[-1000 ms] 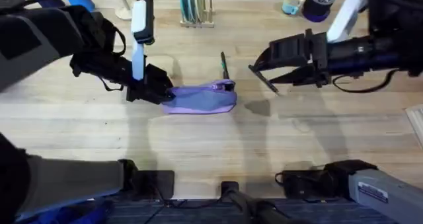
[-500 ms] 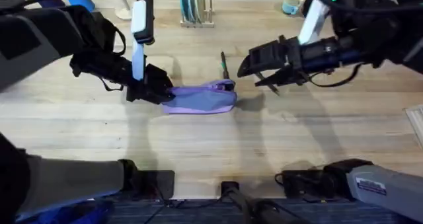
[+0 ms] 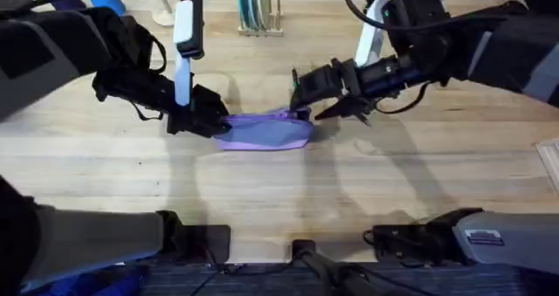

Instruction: Unzip the bag, pick up the pens from the table one at a time and place them inside, then zip the bag closed.

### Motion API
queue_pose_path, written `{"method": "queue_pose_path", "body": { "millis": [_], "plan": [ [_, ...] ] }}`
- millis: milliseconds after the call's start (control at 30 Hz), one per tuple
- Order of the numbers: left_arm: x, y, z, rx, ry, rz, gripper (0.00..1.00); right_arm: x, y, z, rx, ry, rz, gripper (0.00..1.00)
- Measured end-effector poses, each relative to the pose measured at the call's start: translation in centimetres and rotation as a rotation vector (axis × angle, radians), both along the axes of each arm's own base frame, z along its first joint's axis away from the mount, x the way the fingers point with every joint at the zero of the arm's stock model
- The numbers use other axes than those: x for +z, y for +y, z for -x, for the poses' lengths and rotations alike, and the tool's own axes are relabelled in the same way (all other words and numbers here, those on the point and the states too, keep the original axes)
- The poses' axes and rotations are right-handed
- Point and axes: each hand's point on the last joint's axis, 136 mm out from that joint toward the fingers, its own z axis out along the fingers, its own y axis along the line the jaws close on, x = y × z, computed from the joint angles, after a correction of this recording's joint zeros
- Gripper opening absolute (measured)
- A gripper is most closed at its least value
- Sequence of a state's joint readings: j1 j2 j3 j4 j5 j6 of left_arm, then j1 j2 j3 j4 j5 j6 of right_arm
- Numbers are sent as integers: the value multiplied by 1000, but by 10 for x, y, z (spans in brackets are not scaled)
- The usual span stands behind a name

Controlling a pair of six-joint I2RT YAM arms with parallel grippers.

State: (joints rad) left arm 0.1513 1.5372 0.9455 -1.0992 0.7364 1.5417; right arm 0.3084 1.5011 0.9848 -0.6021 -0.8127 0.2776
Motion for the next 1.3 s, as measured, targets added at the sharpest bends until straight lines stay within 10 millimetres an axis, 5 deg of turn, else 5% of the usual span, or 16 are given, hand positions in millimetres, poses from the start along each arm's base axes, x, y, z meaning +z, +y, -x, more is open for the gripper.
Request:
{"method": "queue_pose_path", "body": {
  "millis": [900,967,1100,1300],
  "plan": [
    [0,0,0,0,0,0,43,-21,38,-1,1,28,39,990],
    [0,0,0,0,0,0,42,-21,38,-2,-2,23,44,939],
    [0,0,0,0,0,0,42,-23,37,-3,-11,24,54,631],
    [0,0,0,0,0,0,42,-23,37,-4,-13,24,56,412]
  ]
}}
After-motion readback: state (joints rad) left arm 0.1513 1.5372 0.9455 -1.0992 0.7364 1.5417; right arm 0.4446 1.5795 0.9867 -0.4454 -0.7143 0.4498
